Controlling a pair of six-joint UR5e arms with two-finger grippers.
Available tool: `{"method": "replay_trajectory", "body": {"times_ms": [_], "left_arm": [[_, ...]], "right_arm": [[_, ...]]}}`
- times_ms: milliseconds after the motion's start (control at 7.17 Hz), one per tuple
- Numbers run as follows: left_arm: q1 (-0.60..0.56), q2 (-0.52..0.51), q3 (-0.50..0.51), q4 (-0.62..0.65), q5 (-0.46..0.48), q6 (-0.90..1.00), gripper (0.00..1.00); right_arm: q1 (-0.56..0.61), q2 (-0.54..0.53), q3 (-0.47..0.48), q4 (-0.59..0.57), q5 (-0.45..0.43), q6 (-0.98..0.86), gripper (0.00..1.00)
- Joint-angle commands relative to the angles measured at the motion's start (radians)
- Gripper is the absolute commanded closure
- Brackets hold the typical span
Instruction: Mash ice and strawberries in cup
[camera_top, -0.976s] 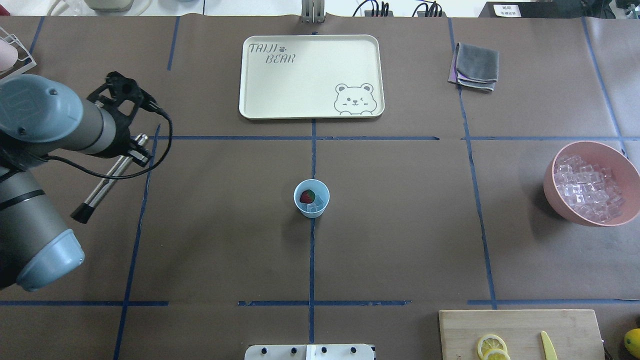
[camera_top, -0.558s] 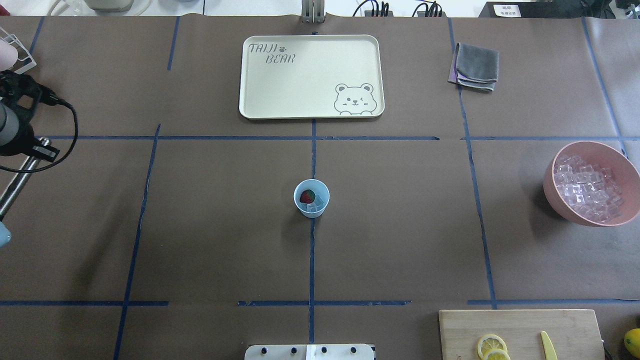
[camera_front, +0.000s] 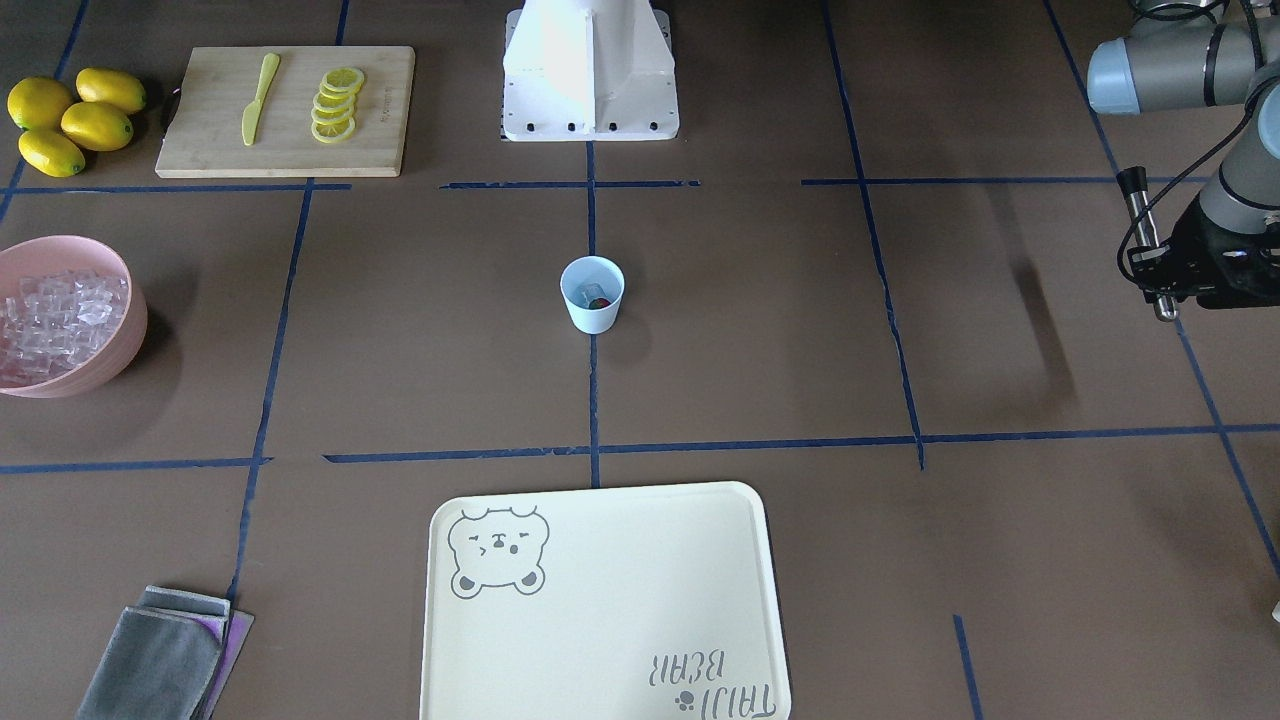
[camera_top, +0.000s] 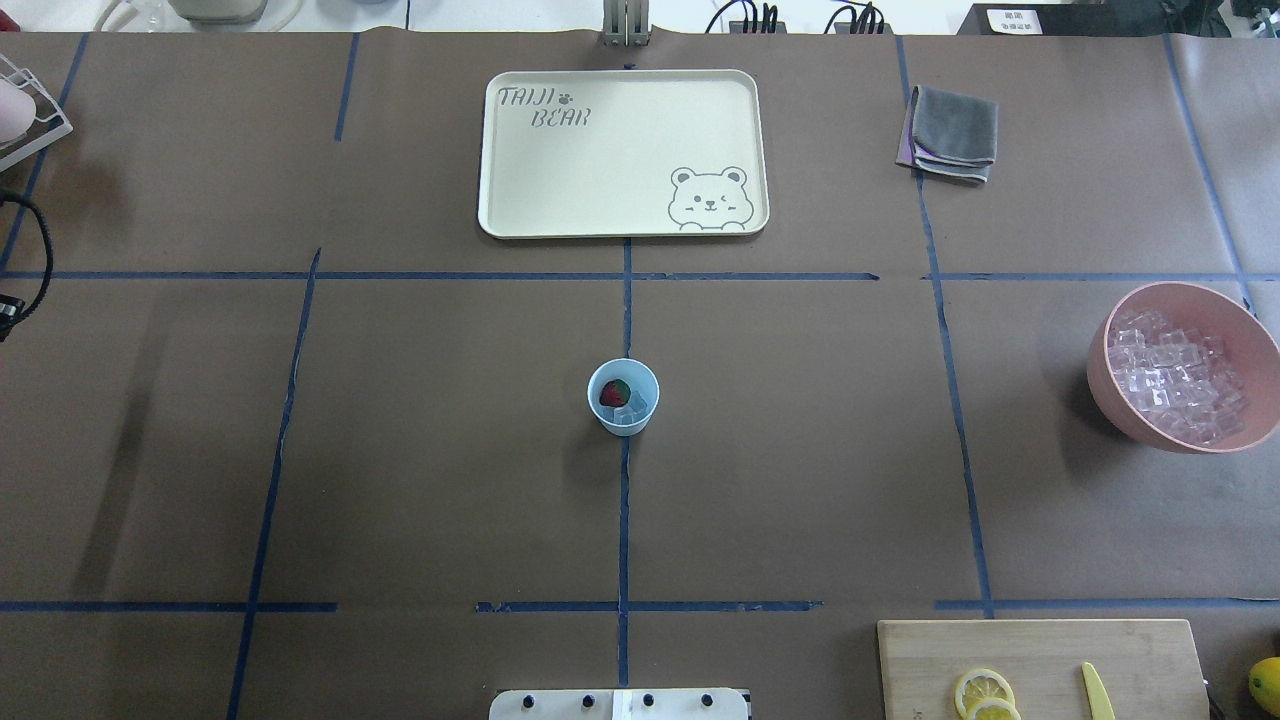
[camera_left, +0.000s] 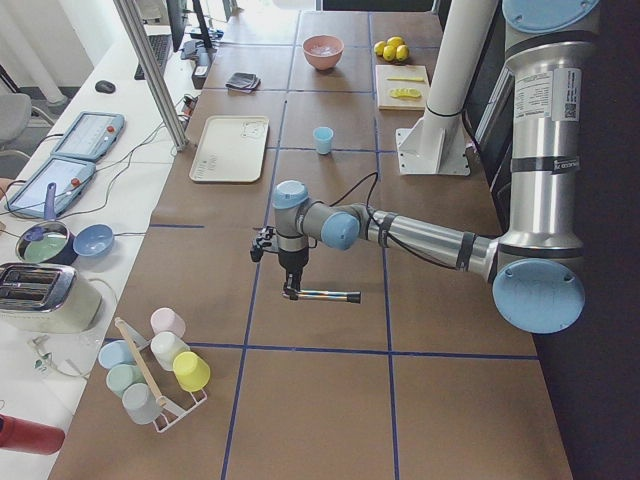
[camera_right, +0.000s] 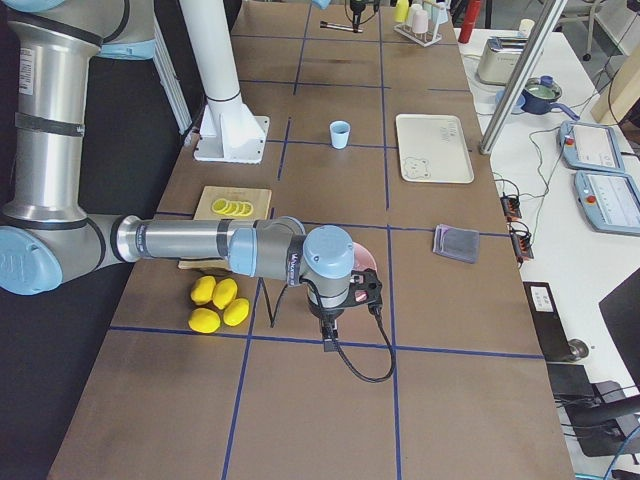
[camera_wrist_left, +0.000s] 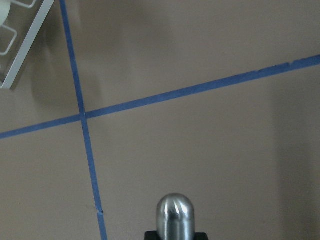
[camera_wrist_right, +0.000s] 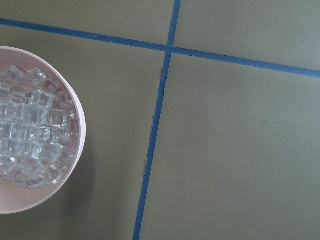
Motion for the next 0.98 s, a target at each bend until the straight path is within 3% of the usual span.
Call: {"method": "replay_trajectory", "body": {"times_ms": [0,139,418,558,697,836], "left_arm": [[-0.001,0.027,0.144,-0.247,-0.025,-0.091,0.90],[0.005,0.021,0.207,-0.331,-0.025,-0.114,0.90],[0.007,0.015,0.238,-0.367,-0.023,-0.130,0.88],[0.008,0.010,0.240,-0.367,-0.025,-0.127,0.29],[0.008,0.010,0.241,-0.369,-0.025,-0.125,0.00],[0.008,0.009,0.237,-0.367,-0.026,-0.121,0.00]], "right_arm": [[0.000,0.000,0.002,0.000,0.000,0.001,0.01],[0.000,0.000,0.002,0.000,0.000,0.001,0.01],[0.000,0.000,0.000,0.000,-0.002,0.000,0.01],[0.000,0.000,0.002,0.000,-0.002,0.000,0.01],[0.000,0.000,0.000,0.000,-0.002,0.000,0.01],[0.000,0.000,0.002,0.000,0.000,0.000,0.01]]}}
